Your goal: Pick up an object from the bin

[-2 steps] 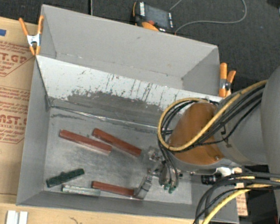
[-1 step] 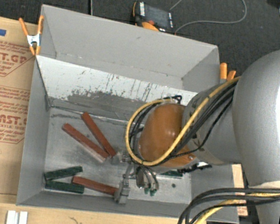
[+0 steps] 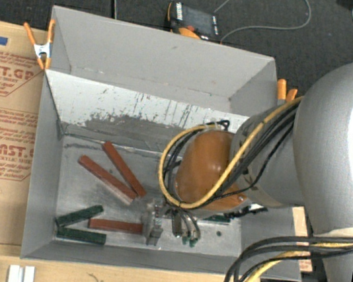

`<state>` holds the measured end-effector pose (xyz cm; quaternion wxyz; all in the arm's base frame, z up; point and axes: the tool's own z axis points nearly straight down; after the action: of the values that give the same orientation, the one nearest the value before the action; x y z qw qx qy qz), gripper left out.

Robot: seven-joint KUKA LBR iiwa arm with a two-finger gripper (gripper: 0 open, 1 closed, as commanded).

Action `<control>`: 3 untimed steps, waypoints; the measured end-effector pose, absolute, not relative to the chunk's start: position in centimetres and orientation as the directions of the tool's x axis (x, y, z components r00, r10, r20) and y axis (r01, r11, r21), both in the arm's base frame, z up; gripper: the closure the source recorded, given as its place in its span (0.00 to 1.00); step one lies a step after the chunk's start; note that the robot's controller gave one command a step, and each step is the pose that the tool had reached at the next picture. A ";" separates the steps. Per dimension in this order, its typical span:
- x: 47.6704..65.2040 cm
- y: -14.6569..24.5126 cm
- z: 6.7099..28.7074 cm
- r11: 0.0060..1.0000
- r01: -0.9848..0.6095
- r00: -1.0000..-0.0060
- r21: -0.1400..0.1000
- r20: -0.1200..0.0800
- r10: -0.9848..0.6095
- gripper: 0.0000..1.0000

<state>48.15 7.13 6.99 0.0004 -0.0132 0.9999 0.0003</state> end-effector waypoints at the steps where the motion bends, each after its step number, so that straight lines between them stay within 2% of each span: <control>1: 55.0 4.6 12.0 0.999 -0.034 -0.999 -0.001 -0.010 -0.034 1.00; 2: 54.6 4.7 11.6 0.999 -0.036 -0.999 0.000 0.000 -0.036 0.00; 3: 48.4 11.9 6.8 0.999 -0.032 -1.000 0.004 -0.002 -0.032 0.00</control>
Offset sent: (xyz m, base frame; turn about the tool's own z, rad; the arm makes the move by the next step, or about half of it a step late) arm 0.0645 -0.0242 0.0471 -0.0098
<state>48.45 11.92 6.83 0.0007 -0.0158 0.9999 0.0019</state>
